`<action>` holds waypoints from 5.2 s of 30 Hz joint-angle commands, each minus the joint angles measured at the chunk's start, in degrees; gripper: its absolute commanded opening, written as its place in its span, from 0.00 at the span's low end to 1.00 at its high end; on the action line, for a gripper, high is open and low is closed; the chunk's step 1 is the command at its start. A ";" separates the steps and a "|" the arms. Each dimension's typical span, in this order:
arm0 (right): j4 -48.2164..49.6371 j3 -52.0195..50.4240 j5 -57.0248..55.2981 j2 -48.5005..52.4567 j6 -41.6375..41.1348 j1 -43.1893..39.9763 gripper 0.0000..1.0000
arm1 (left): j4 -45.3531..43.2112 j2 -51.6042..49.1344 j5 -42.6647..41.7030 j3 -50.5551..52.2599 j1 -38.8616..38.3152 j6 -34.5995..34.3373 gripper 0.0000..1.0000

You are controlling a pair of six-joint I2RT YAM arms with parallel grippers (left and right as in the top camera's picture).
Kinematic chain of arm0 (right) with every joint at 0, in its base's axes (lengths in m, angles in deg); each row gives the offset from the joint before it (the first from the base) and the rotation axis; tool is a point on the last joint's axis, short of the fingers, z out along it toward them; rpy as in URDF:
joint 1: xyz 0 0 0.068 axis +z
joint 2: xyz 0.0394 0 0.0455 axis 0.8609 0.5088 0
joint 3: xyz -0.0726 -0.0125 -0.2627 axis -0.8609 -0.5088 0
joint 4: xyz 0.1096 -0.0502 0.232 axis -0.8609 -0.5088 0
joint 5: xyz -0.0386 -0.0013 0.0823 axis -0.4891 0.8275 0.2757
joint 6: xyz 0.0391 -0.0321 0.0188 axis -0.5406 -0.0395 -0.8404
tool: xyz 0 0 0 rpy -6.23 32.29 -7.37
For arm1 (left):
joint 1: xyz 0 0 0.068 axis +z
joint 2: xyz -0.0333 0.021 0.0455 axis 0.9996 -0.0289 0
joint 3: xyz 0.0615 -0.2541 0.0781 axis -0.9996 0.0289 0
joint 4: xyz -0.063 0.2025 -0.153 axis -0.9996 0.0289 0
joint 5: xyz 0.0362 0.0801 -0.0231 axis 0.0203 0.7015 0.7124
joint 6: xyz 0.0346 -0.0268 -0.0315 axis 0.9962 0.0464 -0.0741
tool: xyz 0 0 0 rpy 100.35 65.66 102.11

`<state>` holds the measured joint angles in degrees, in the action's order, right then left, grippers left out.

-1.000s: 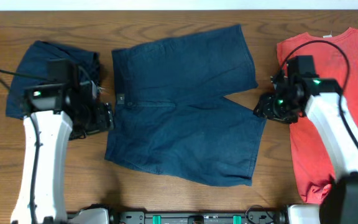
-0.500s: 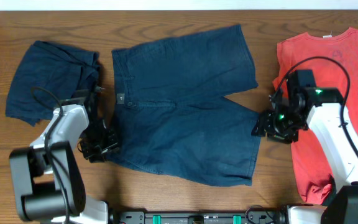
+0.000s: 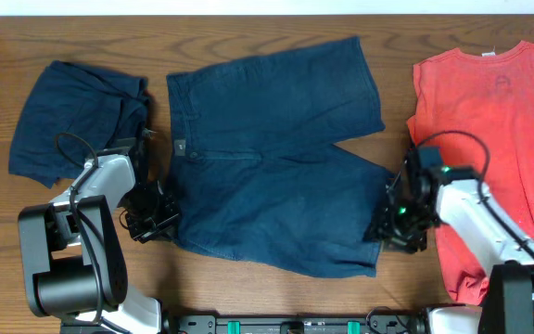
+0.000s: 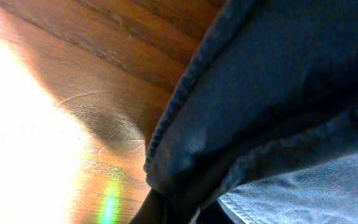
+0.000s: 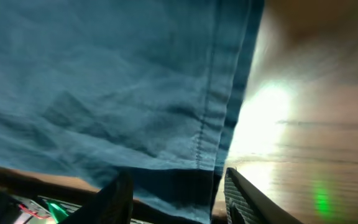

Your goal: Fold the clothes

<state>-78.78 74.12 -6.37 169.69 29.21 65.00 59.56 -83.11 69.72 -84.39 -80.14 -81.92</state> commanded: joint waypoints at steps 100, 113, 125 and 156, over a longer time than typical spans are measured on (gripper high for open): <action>-14.67 27.17 -12.87 -20.06 -10.80 6.43 0.01 | 24.79 25.77 0.59 -11.85 0.13 4.02 0.06; 0.35 34.05 -18.93 -14.08 -12.04 6.43 0.01 | 27.47 32.74 0.72 -18.08 0.11 3.52 0.06; 38.14 34.05 -18.93 8.00 -10.10 6.45 0.01 | 10.54 20.04 2.27 -18.08 0.09 4.02 0.07; 32.65 33.59 -8.26 30.38 17.55 -0.31 0.88 | -5.09 4.83 0.72 -17.40 -0.59 9.11 0.82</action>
<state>-46.37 107.61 -15.72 198.50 40.27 63.27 54.18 -78.91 71.10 -101.99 -80.38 -75.27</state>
